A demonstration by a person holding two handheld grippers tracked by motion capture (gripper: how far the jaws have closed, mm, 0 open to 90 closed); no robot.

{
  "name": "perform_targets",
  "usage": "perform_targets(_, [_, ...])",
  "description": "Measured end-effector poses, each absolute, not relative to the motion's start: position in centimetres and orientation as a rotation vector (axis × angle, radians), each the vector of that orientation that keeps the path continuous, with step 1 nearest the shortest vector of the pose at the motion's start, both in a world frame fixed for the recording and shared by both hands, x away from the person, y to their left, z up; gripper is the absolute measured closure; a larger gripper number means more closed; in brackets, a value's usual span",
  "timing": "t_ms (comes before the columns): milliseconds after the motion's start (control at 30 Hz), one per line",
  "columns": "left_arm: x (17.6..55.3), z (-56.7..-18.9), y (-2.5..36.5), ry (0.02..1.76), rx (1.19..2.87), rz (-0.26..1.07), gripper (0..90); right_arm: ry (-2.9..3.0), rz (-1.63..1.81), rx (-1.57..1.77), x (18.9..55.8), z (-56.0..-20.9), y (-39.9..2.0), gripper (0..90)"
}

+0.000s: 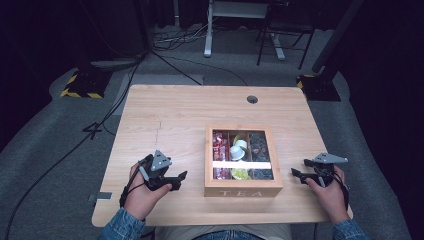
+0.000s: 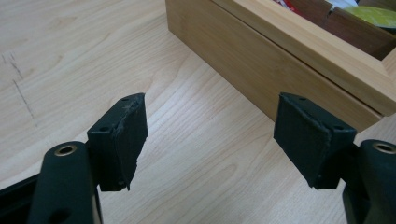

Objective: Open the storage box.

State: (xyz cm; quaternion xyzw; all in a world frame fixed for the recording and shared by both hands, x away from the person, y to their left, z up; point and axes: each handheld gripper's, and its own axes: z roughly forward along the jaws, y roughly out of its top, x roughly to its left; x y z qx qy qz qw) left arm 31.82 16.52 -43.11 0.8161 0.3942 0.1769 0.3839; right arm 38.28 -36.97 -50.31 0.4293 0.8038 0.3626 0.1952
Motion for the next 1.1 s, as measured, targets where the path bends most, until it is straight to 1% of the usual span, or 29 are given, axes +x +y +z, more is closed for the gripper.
perform_targets(67, [31.4,-42.7,16.0,0.99,2.088,0.464,26.5,2.253,1.016,1.203,38.3,-50.3,-37.0,27.8])
perform_targets(267, [30.0,-41.8,14.9,0.94,2.073,0.428,27.2,2.253,1.016,1.204,38.3,-50.3,-37.0,27.8])
perform_targets(367, [29.2,-41.6,13.8,0.896,2.086,0.399,27.4,2.253,1.016,1.204,38.3,-50.3,-37.0,27.8])
perform_targets(433, [28.6,-41.6,12.9,0.853,2.1,0.333,27.5,2.253,1.016,1.203,38.3,-50.3,-37.0,27.8])
perform_targets(467, [28.6,-41.6,12.9,0.853,2.1,0.333,27.5,2.253,1.016,1.203,38.3,-50.3,-37.0,27.8])
perform_targets(500, [28.4,-41.6,12.4,0.834,2.107,0.303,27.5,2.253,1.016,1.203,38.3,-50.3,-37.0,27.8])
perform_targets(633, [28.3,-42.0,11.8,0.822,2.129,0.287,28.1,2.253,1.016,1.204,38.3,-50.3,-37.0,27.8])
perform_targets(733, [28.5,-42.8,11.4,0.819,2.144,0.277,32.7,2.253,1.016,1.204,38.3,-50.3,-37.0,27.8])
perform_targets(800, [28.6,-43.3,11.1,0.812,2.165,0.295,34.1,2.253,1.016,1.204,38.3,-50.3,-37.0,27.8])
perform_targets(900, [28.9,-44.3,10.7,0.805,2.175,0.275,43.2,2.253,1.016,1.204,38.3,-50.3,-37.0,27.8])
perform_targets(1100, [28.9,-44.6,10.4,0.769,2.194,0.275,58.4,2.253,1.016,1.204,38.3,-50.3,-37.0,27.8])
